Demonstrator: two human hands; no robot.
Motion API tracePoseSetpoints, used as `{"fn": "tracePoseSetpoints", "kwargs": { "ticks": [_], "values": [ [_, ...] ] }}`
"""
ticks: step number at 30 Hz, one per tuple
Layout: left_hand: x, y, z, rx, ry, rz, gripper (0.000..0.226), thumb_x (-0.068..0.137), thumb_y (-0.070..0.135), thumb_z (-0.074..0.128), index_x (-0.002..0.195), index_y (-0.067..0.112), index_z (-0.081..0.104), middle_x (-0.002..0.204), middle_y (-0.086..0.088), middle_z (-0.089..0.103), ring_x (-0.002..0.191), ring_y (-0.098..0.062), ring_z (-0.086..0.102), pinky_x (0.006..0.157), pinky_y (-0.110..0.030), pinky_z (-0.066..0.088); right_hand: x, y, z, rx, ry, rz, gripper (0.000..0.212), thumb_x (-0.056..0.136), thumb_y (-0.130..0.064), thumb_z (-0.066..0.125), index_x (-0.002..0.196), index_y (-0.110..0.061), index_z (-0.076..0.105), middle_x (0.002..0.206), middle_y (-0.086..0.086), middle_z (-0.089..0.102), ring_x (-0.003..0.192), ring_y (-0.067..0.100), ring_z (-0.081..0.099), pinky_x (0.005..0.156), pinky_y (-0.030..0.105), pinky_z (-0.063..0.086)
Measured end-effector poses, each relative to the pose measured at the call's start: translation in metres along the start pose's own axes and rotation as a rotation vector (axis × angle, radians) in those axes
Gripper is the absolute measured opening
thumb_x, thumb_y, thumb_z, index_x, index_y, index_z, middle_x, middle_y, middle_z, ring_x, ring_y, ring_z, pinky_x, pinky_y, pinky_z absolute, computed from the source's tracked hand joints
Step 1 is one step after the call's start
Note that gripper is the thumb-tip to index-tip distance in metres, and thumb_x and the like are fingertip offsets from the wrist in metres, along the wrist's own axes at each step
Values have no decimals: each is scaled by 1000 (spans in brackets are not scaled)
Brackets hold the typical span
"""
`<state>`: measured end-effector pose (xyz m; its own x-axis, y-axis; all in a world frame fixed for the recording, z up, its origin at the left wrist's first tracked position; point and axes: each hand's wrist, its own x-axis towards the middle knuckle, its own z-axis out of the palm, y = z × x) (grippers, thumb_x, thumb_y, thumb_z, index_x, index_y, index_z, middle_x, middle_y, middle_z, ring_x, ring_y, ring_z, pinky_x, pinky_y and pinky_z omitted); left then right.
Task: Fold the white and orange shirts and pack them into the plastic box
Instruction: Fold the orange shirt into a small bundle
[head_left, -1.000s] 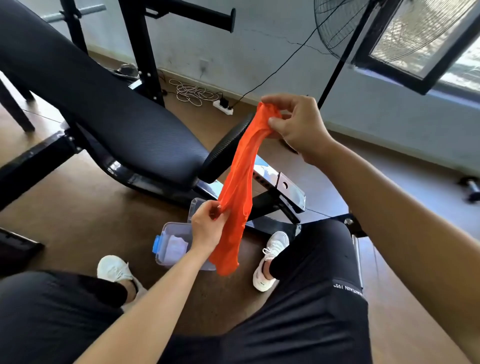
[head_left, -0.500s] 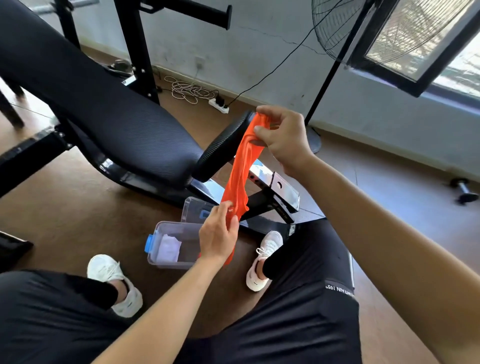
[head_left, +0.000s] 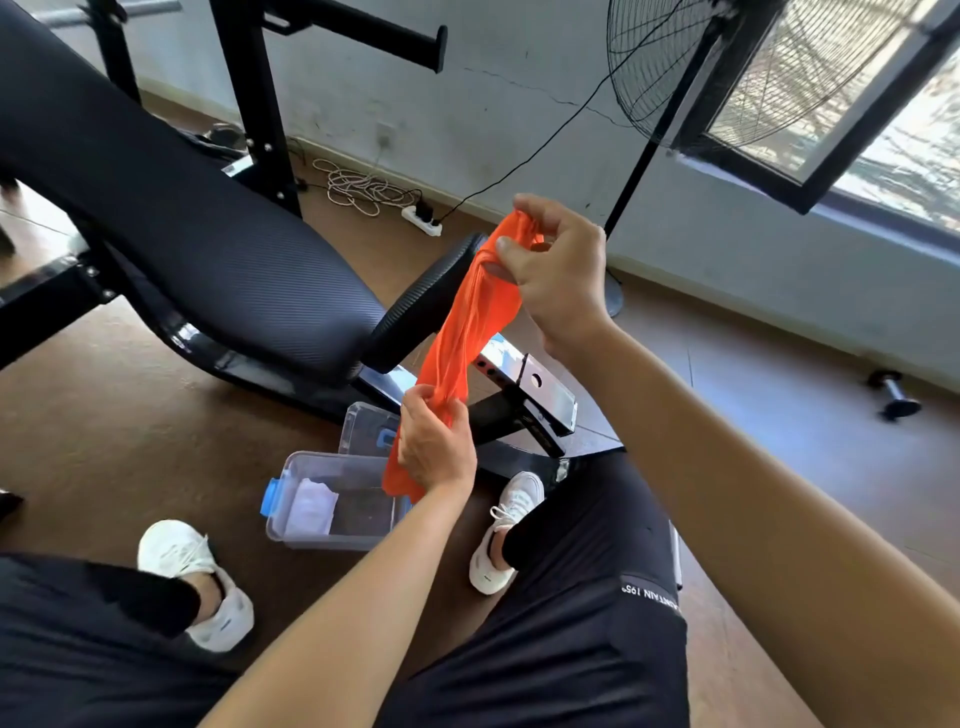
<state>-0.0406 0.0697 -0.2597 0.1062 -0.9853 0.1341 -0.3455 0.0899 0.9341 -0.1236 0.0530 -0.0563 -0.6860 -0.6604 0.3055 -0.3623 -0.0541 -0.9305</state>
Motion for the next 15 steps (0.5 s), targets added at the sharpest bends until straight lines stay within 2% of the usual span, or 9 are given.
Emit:
{"fn": "tracePoseSetpoints", "kwargs": {
  "ticks": [3,6,8,12,15],
  "values": [
    [8,-14,-11,12,-52,57,25,91,25,66,113,15,60,107,-6,73,95,-29,70,80,-40,52,1,-3,-5,43,8,25,41,82,6,74,120,-8,71,103,1,65,92,29,74,71,36,65],
    [18,-30,-29,3,-117,159,16,92,18,64,107,14,67,99,-5,74,90,-26,69,82,-40,55,6,-2,-11,84,30,55,41,83,9,72,120,-6,70,103,2,65,89,25,74,68,33,64],
    [29,-38,-43,-58,-203,172,13,93,14,63,105,12,68,96,-4,73,87,-21,68,81,-34,54,9,2,-14,103,54,78,41,83,11,71,121,-6,70,106,5,65,88,25,74,68,33,64],
    [53,-48,-63,-230,-409,39,7,92,17,63,93,20,70,85,2,71,76,-12,66,72,-29,55,19,17,-18,62,107,124,39,81,7,74,117,-9,72,112,7,66,88,23,75,71,33,64],
    [75,-49,-78,-366,-440,-67,15,94,6,63,88,19,70,76,4,67,65,-3,59,61,-19,49,24,29,-22,-21,164,164,34,69,-9,75,100,-22,79,101,0,72,92,23,75,80,39,63]
  ]
}}
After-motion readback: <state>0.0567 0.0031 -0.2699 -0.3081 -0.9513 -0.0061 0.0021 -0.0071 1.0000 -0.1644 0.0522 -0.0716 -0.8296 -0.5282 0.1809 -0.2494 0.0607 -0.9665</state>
